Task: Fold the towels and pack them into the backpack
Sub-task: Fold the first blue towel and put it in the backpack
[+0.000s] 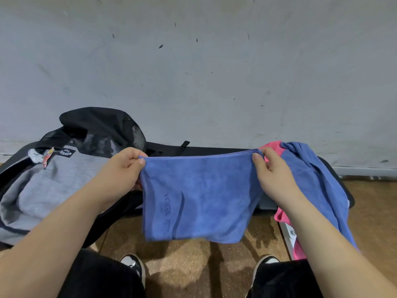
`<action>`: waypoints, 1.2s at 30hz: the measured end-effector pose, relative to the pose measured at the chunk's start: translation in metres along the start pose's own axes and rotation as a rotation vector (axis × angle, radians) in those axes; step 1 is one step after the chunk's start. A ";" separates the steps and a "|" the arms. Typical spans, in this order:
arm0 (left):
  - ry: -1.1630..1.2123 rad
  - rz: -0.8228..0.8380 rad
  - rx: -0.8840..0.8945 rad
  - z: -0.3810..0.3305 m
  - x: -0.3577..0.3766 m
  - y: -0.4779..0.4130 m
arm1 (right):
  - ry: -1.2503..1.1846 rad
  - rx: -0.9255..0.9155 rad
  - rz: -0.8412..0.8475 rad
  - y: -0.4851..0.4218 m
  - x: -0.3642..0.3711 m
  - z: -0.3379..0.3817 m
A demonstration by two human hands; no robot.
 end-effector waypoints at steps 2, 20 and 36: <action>0.056 -0.051 0.006 -0.001 -0.001 -0.005 | -0.050 -0.007 -0.017 -0.005 0.004 0.000; -0.121 -0.239 -0.022 0.002 0.012 -0.066 | -0.279 0.112 -0.162 -0.068 0.033 -0.020; 0.174 -0.108 -0.063 -0.021 0.062 -0.059 | -0.527 0.207 -0.067 -0.047 0.060 0.009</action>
Point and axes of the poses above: each hand's wrist, its own y-axis away from the middle knuckle, its own x-axis out of the palm, z = x × y, the point moved 3 cm from there along -y, towards the middle knuckle, and after that the axes turned 7 degrees about z, right-handed, at the moved point
